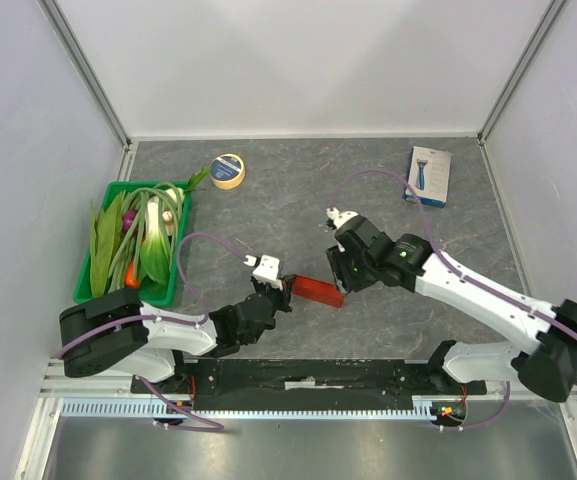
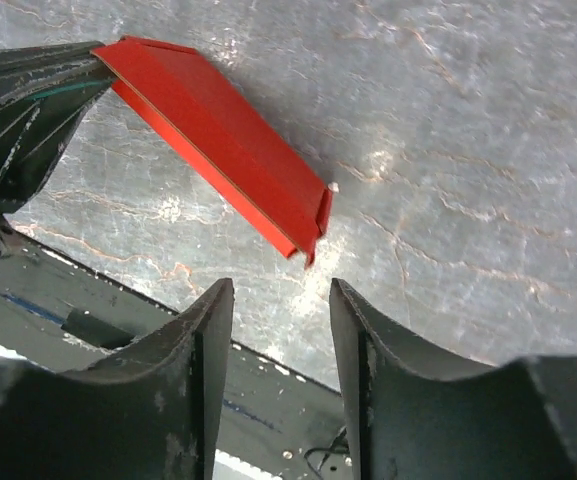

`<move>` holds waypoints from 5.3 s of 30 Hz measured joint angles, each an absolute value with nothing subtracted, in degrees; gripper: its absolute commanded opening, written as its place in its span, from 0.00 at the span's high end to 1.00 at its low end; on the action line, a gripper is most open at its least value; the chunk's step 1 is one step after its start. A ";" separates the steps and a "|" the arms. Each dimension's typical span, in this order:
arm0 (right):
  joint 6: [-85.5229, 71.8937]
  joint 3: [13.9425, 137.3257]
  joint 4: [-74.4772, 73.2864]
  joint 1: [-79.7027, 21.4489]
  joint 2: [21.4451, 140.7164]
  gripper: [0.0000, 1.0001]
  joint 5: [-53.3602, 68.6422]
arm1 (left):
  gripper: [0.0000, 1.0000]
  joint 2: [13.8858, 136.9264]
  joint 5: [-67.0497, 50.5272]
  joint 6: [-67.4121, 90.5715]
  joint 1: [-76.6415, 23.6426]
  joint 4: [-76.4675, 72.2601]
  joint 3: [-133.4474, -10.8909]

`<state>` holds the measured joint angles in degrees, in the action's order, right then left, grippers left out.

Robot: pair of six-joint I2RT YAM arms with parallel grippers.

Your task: Fold the paper box

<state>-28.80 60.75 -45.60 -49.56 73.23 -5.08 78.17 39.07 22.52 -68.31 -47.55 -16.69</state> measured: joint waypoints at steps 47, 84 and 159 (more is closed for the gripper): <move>-35.53 55.07 -43.97 -49.50 75.24 0.95 -7.94 | 0.98 78.52 44.93 23.16 -71.50 -44.40 -18.11; -46.98 44.91 -32.16 -39.64 67.94 1.00 4.45 | 0.98 79.37 48.93 23.16 -73.23 -42.37 -19.22; -91.66 17.96 7.55 -29.32 61.32 0.20 19.38 | 0.98 83.00 58.13 27.59 -76.36 -41.85 -20.95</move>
